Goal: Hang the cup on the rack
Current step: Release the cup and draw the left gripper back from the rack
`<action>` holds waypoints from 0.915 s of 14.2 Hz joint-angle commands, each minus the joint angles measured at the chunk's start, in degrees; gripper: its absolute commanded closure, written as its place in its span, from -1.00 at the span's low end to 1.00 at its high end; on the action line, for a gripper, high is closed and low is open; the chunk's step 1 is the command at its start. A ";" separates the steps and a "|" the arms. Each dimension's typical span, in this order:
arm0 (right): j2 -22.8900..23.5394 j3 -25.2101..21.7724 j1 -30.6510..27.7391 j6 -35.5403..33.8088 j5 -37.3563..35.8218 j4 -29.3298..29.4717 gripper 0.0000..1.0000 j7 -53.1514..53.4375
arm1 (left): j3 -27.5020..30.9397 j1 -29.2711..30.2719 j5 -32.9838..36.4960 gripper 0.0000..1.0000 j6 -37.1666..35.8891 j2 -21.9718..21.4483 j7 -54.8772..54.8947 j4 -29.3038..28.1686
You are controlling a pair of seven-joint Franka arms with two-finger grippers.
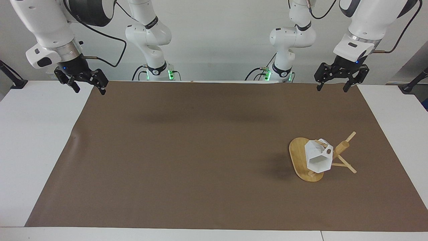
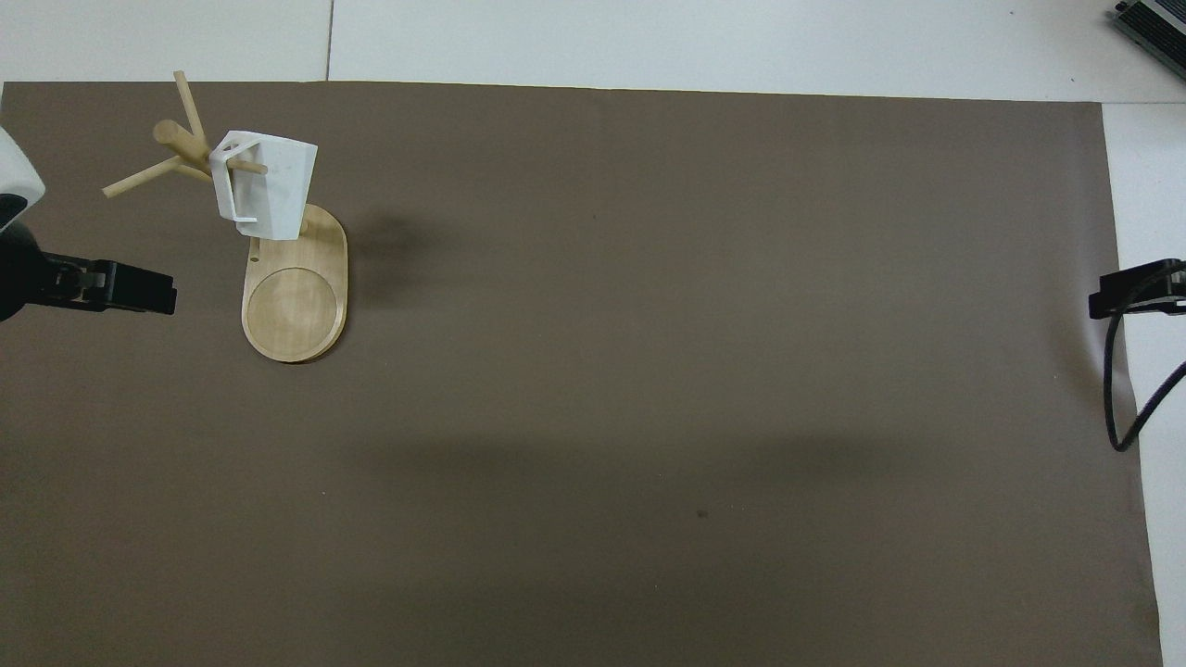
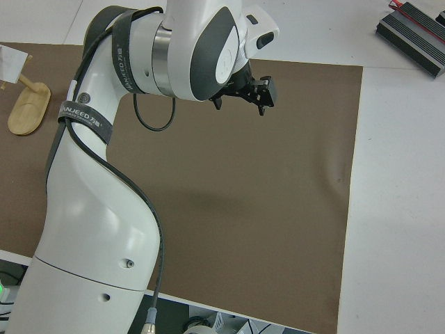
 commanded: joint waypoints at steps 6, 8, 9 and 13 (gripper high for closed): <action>-0.60 0.26 -0.39 0.04 -0.14 -0.70 -1.00 -1.04 | -0.43 -0.11 0.48 -1.00 -1.61 0.12 0.34 0.25; -0.60 0.26 -0.39 0.04 -0.14 -0.70 -1.00 -1.04 | -0.43 -0.03 0.48 -1.00 -1.52 0.12 0.43 0.25; -0.60 0.26 -0.39 0.04 -0.14 -0.70 -1.00 -1.04 | -0.43 -0.03 0.48 -1.00 -1.52 0.12 0.43 0.25; -0.60 0.34 -0.30 0.39 0.12 -0.79 -1.00 -1.21 | -0.43 -0.29 0.48 -1.00 -1.61 0.12 0.43 0.25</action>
